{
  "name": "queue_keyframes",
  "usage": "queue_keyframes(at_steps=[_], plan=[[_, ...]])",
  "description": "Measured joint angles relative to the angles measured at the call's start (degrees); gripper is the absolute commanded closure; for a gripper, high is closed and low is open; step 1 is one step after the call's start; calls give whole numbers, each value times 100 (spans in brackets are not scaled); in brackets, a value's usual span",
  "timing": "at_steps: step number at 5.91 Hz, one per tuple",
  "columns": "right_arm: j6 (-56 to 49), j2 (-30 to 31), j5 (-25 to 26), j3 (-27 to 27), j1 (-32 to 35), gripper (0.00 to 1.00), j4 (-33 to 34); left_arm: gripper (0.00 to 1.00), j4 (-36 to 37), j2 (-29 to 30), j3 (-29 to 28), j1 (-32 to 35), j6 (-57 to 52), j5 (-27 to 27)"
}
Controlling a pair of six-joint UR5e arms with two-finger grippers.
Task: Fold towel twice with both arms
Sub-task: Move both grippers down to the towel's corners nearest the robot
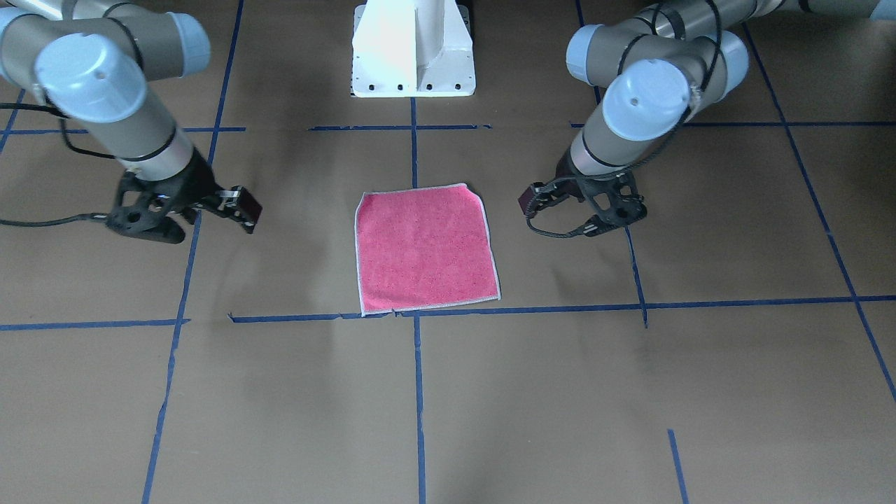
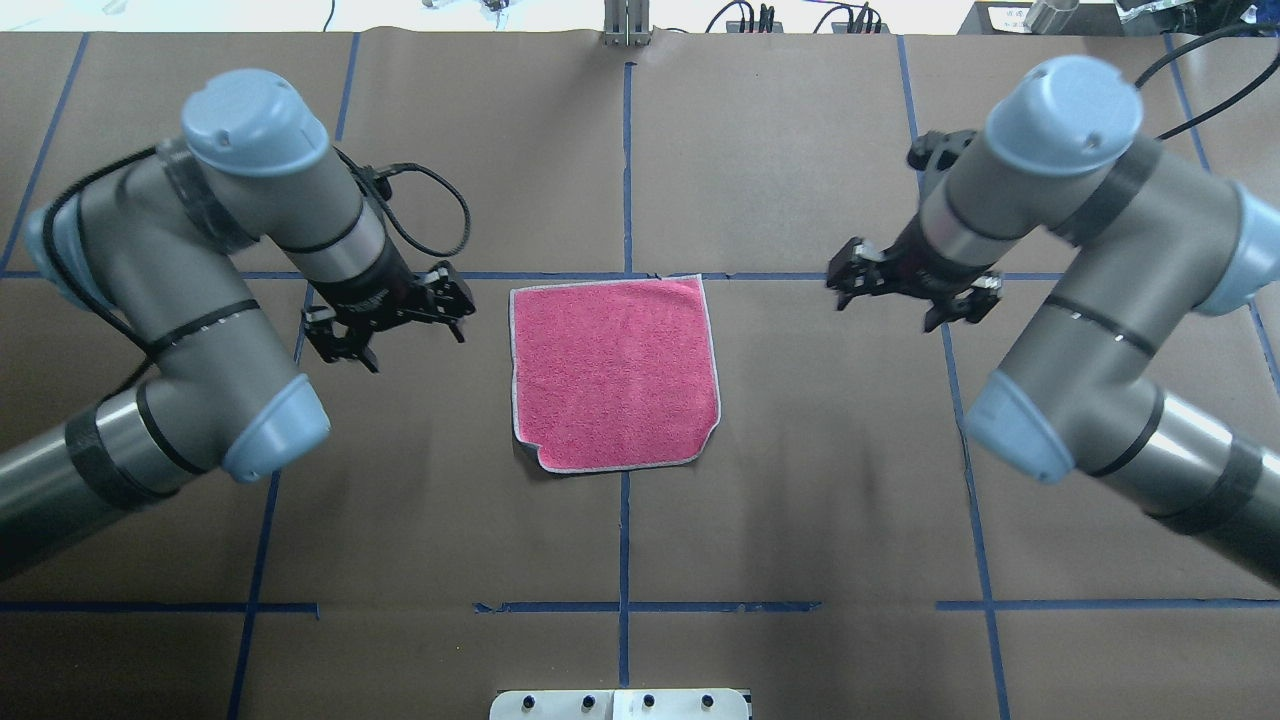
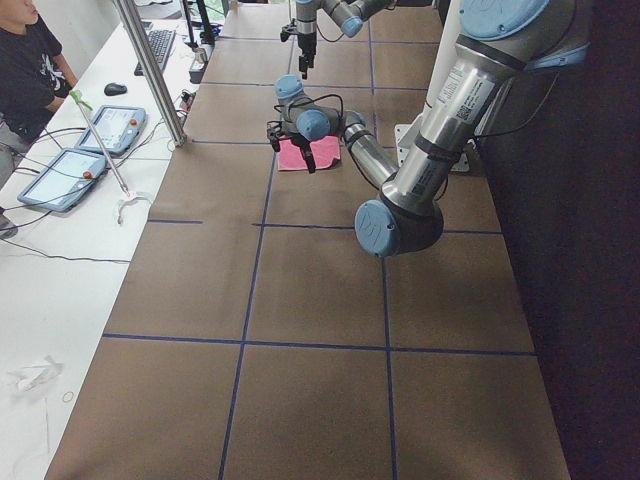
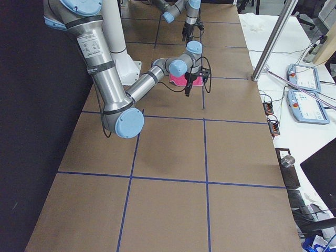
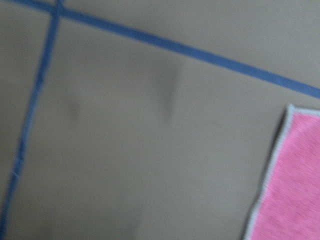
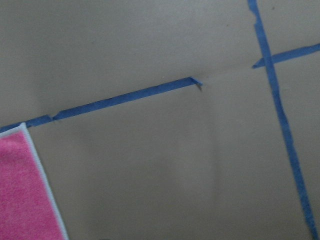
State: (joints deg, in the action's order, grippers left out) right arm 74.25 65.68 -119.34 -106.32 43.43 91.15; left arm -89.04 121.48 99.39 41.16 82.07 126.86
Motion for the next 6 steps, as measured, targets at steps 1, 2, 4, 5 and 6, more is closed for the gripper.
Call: queue_keyframes(at_steps=[1,2,4,5,6], plan=[[652,-152,246,-100,-347,0,-40,0,-68,138,10,-246,695,-212],[1284,-324,512,-135,-664,0,-29,0,-66,260,3,-510,1396,-507],[2240,-821,770,267,-944,0,2,0,-38,533,-112,-973,2573,-1030],[2408,-1026,846,570,-1012,0,-13,0,-38,626,-185,-1112,2891,-1169],[2458,-1095,915,716,-1102,0,-35,0,-52,673,-314,-1174,3057,-1285]])
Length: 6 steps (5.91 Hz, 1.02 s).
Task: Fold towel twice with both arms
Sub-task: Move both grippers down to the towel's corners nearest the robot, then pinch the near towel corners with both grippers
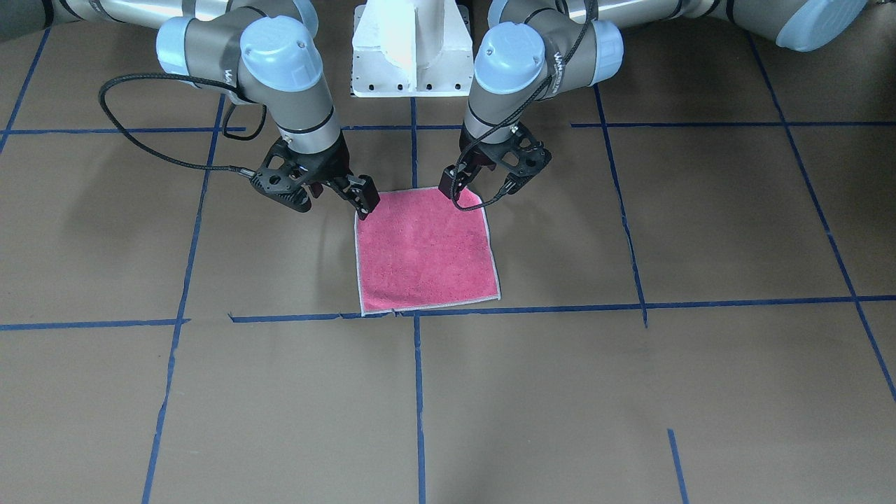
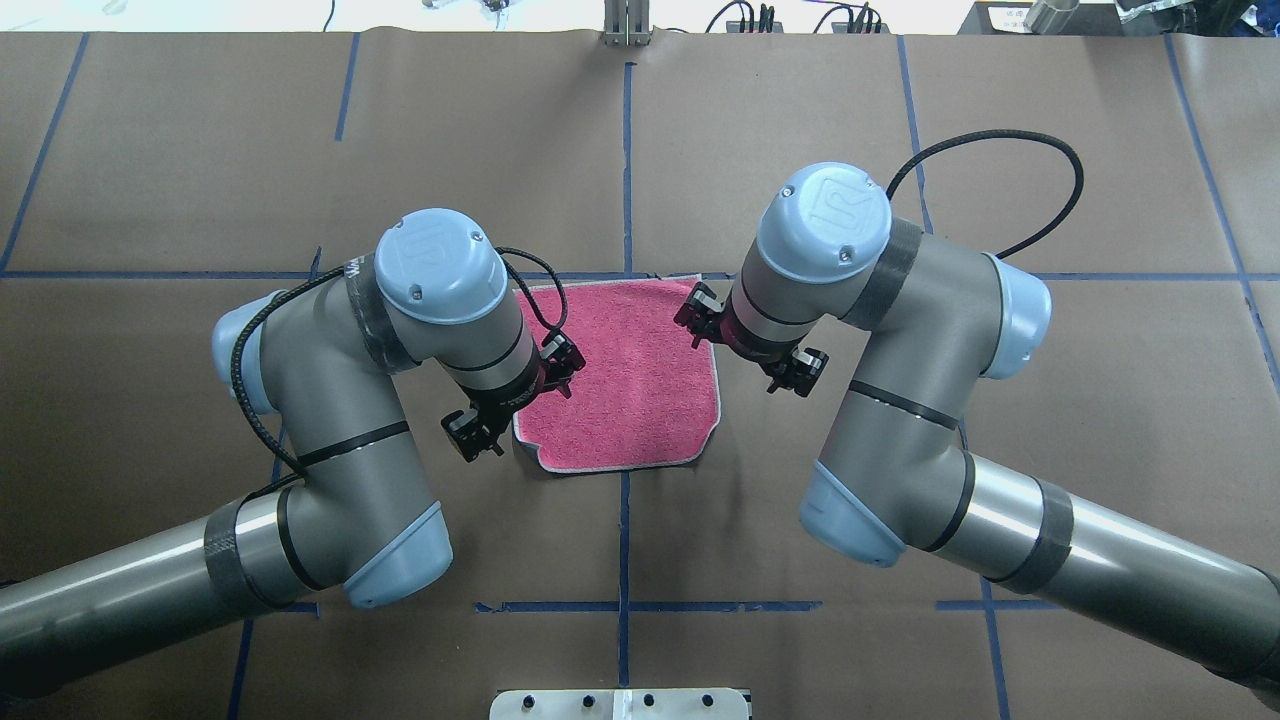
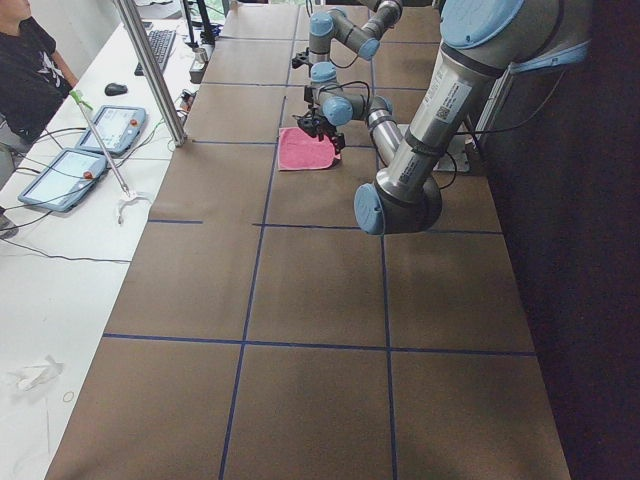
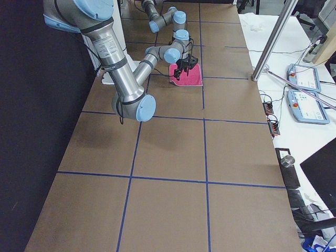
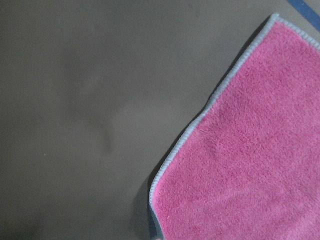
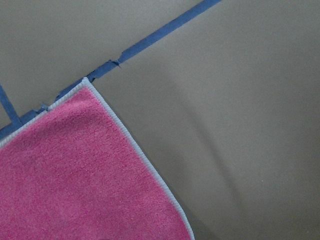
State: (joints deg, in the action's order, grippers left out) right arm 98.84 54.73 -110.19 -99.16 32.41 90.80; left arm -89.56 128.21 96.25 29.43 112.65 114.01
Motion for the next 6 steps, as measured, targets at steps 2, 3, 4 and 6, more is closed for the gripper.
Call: queue_keyframes(at_steps=[2,3,4,6], plan=[[20,20,170,63,-286,0,-29,0,-41,13,-285,-165,59,-248],[21,72,245,66,-408,0,-40,0,-90,14,-415,-241,22,-350],[24,112,270,59,-474,0,-44,0,-131,10,-472,-269,-25,-384],[35,132,285,41,-536,0,-45,7,-142,-18,-434,-273,-67,-403]])
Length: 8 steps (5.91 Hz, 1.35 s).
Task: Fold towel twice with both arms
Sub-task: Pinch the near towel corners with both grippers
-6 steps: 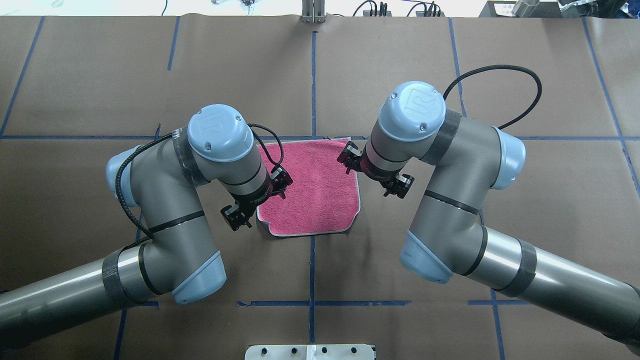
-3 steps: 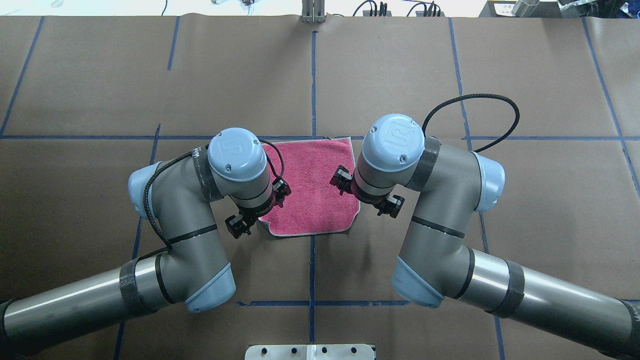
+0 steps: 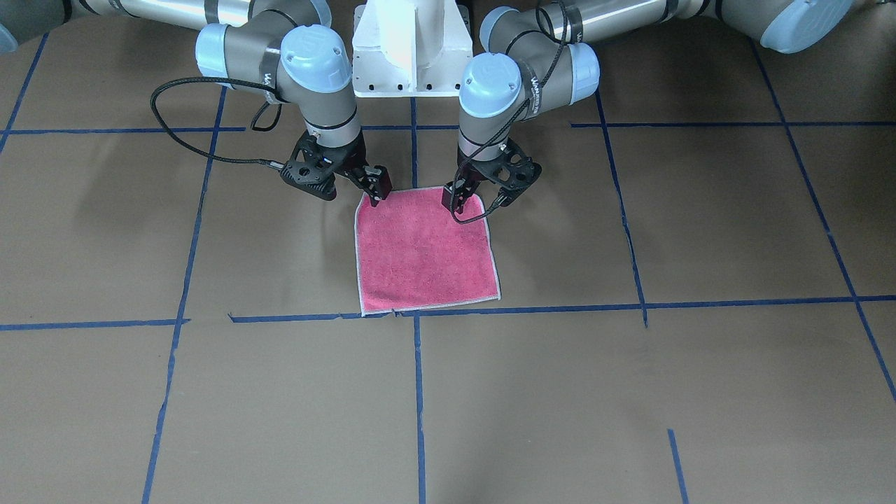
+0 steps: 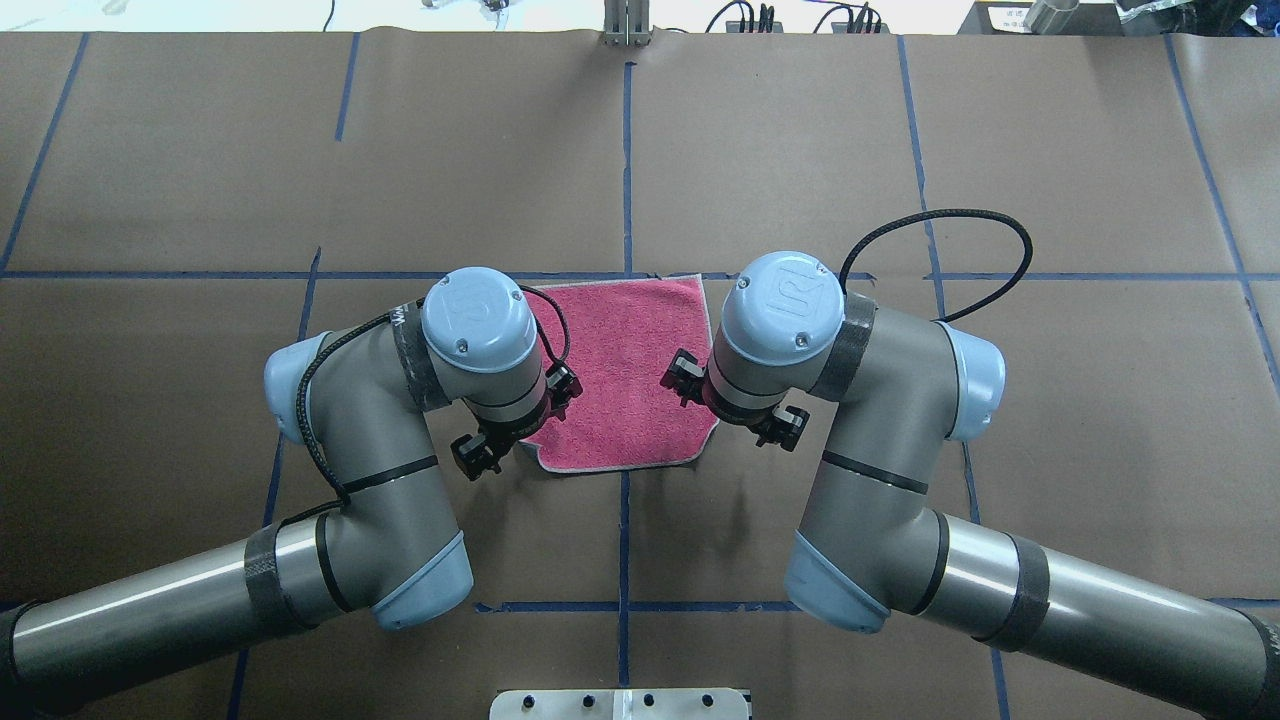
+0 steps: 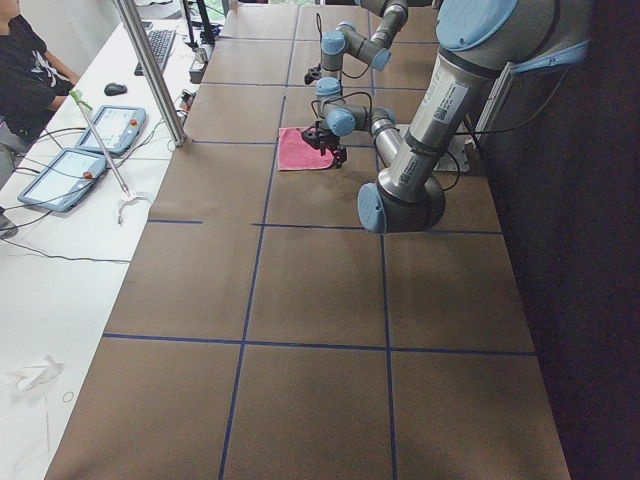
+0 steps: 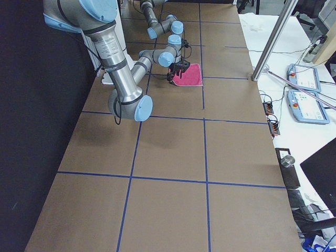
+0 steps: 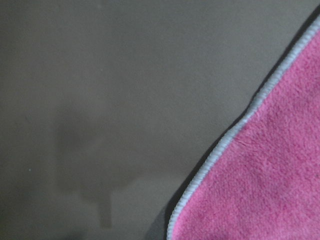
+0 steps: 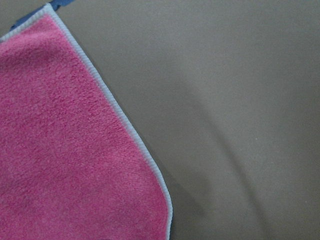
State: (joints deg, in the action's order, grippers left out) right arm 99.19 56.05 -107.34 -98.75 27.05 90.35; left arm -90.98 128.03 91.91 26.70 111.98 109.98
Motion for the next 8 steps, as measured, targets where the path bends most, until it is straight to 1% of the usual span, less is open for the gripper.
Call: queue_keyframes(at_steps=[1,3,4,5,6,7,8], plan=[[9,2,2,-8,-10,0,0,22,3,-4,20,1,-39,-2],[10,-3,3,-11,-15,0,0,46,3,-6,74,2,-108,16],[6,-5,3,-4,-15,0,0,55,2,-6,112,2,-116,30],[5,-6,3,-1,-15,0,0,67,1,-13,143,2,-119,32],[4,-10,3,-2,-15,0,0,72,1,-19,148,2,-116,24],[4,-13,3,-7,-15,0,-3,84,1,-22,151,0,-115,17],[4,-14,3,-10,-15,0,-5,93,1,-21,155,-5,-115,12]])
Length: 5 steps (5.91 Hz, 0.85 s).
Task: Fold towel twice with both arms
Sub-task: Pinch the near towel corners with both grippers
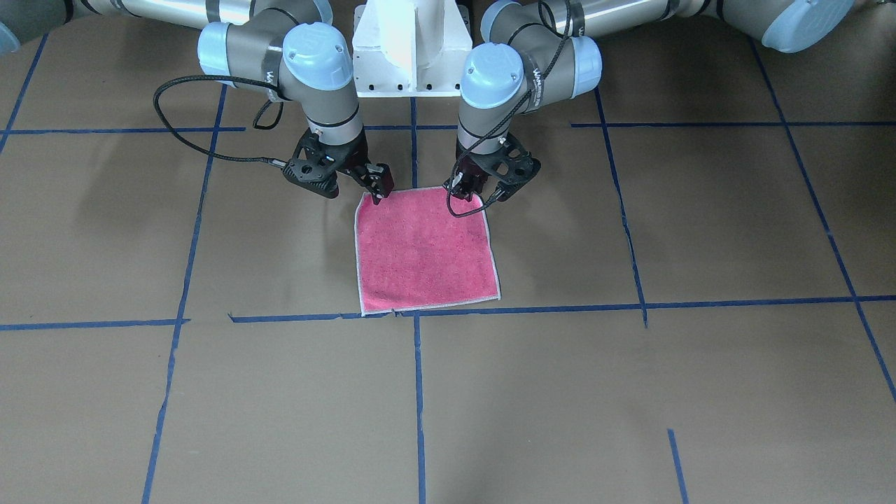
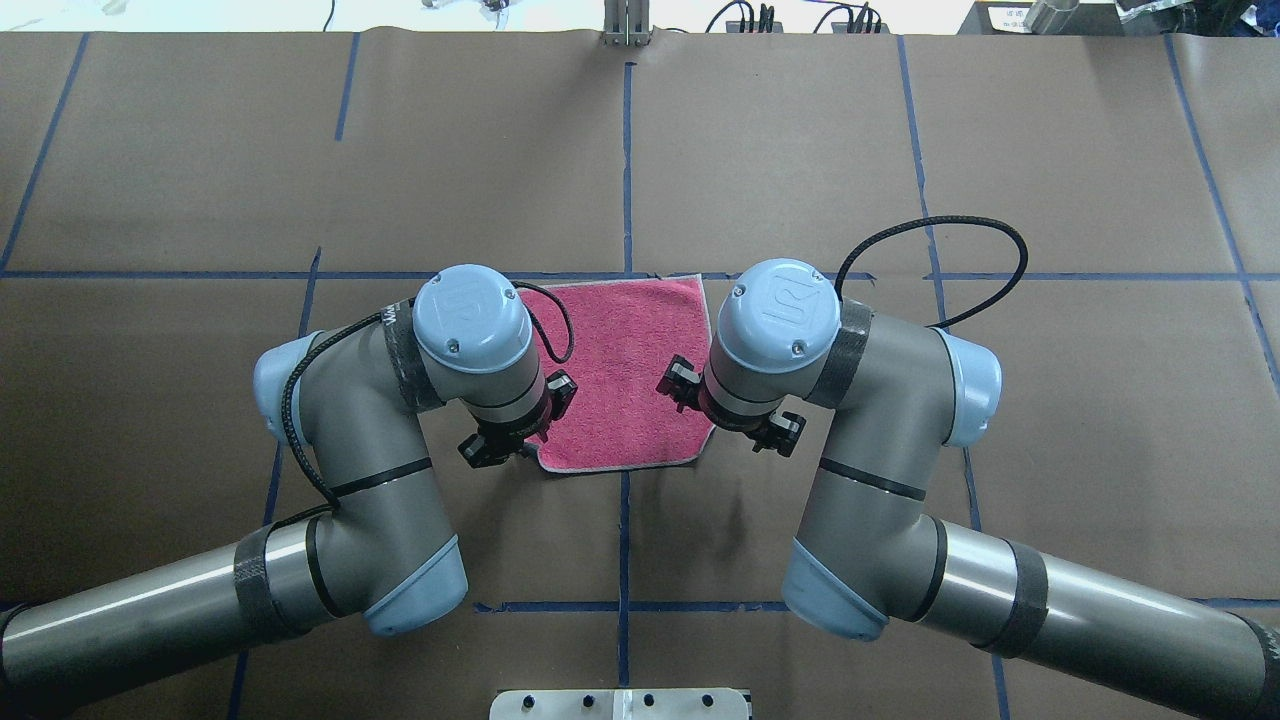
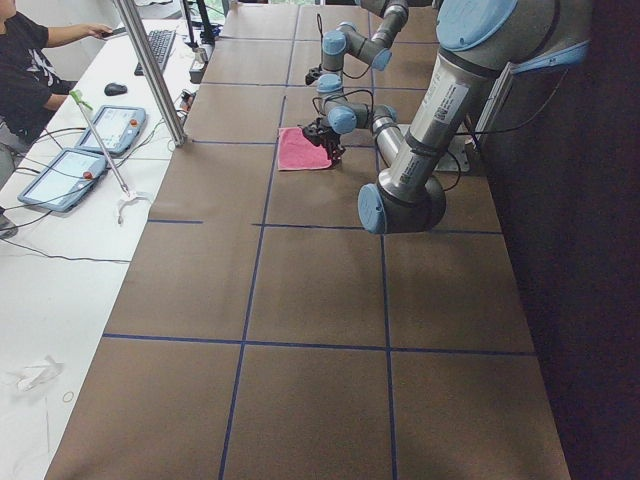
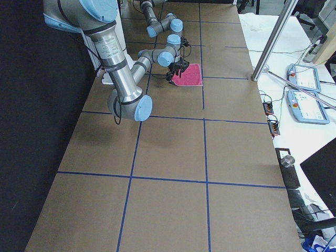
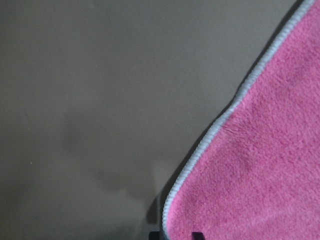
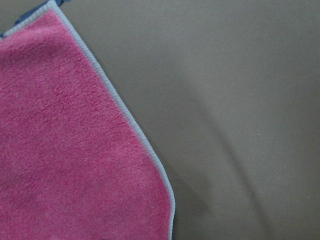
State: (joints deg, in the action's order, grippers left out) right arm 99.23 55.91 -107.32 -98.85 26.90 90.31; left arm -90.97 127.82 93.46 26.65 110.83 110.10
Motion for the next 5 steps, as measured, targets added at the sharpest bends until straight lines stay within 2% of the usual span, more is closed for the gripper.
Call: queue_keyframes(at_steps=[2,5], plan=[[4,-5,0,-2,0,0,0,100,0,0,-1,-2,-2,-7],[-8,2,0,39,0,0,-2,100,53,9,33,-7,-9,25]])
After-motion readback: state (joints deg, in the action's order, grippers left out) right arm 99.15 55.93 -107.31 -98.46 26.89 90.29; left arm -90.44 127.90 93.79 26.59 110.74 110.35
